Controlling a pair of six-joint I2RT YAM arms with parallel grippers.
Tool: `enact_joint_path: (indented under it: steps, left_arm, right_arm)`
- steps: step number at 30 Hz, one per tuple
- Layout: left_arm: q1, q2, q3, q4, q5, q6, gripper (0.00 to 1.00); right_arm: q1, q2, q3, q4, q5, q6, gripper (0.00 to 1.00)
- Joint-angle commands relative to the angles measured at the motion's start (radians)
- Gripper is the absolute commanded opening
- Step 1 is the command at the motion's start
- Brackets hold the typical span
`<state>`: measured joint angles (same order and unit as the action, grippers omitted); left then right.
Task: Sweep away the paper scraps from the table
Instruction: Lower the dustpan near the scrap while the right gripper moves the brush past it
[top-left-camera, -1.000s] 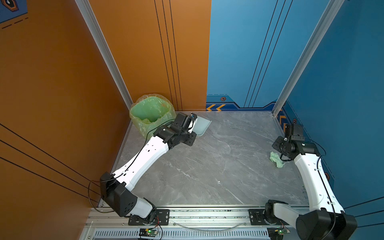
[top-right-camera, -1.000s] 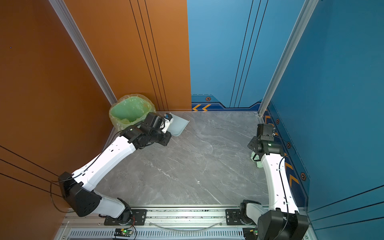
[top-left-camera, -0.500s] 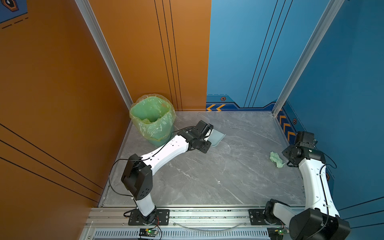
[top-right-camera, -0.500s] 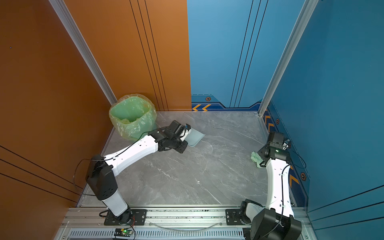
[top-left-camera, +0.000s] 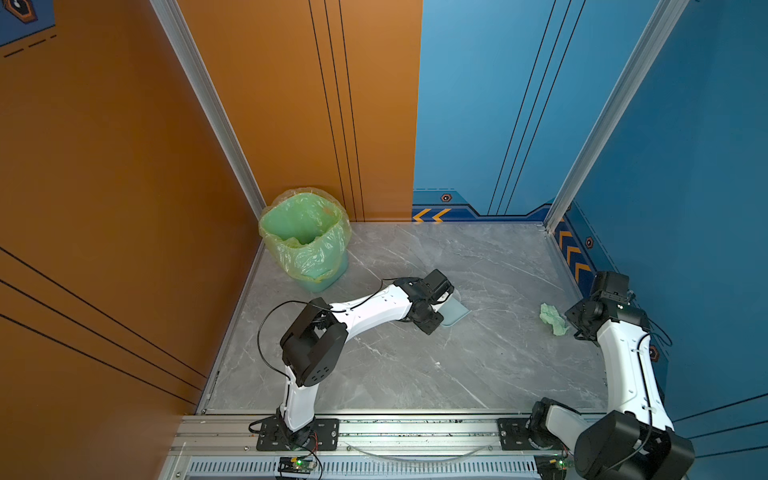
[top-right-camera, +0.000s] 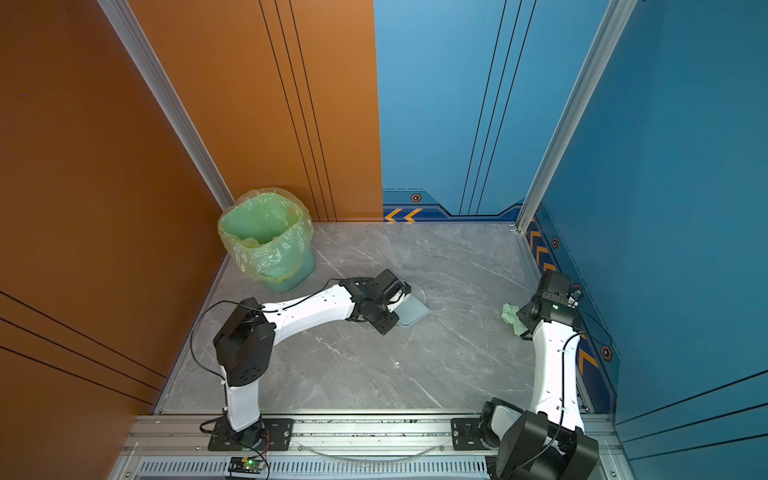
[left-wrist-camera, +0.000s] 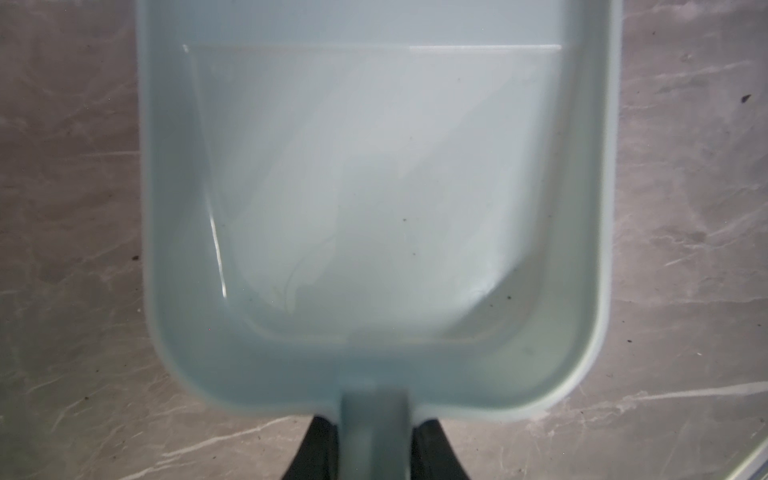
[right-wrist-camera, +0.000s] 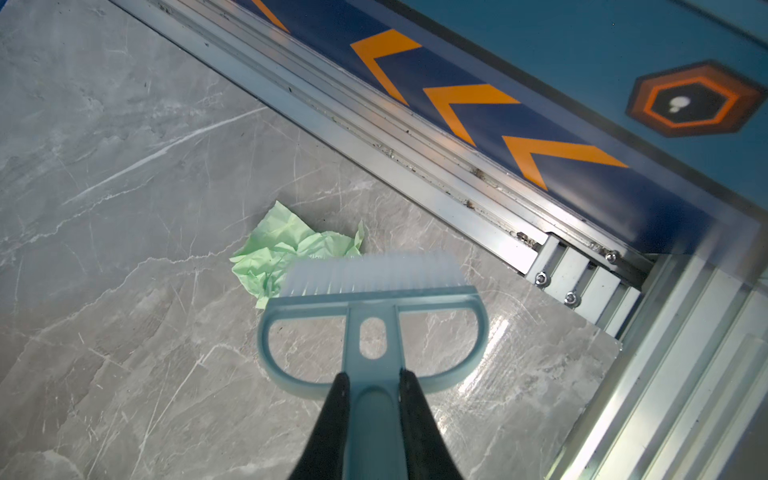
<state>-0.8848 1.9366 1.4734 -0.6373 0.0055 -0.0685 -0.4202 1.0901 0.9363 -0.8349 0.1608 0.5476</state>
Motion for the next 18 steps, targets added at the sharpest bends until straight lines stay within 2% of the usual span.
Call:
enact_joint_path:
  steps: [1,9,18]
  left_arm:
    - [-0.014,0.027,0.010,0.019,0.013,0.013,0.00]
    - [-0.038,0.071,0.012,0.045,0.001,0.019,0.00]
    - [-0.051,0.122,0.055,-0.039,-0.013,0.031,0.00]
  right_arm:
    - [-0.009,-0.006,-0.020,0.021,-0.006,-0.004,0.00]
    - [-0.010,0.022,-0.036,0.043,-0.035,-0.006,0.00]
    - [0.010,0.039,-0.056,0.057,-0.058,-0.009,0.00]
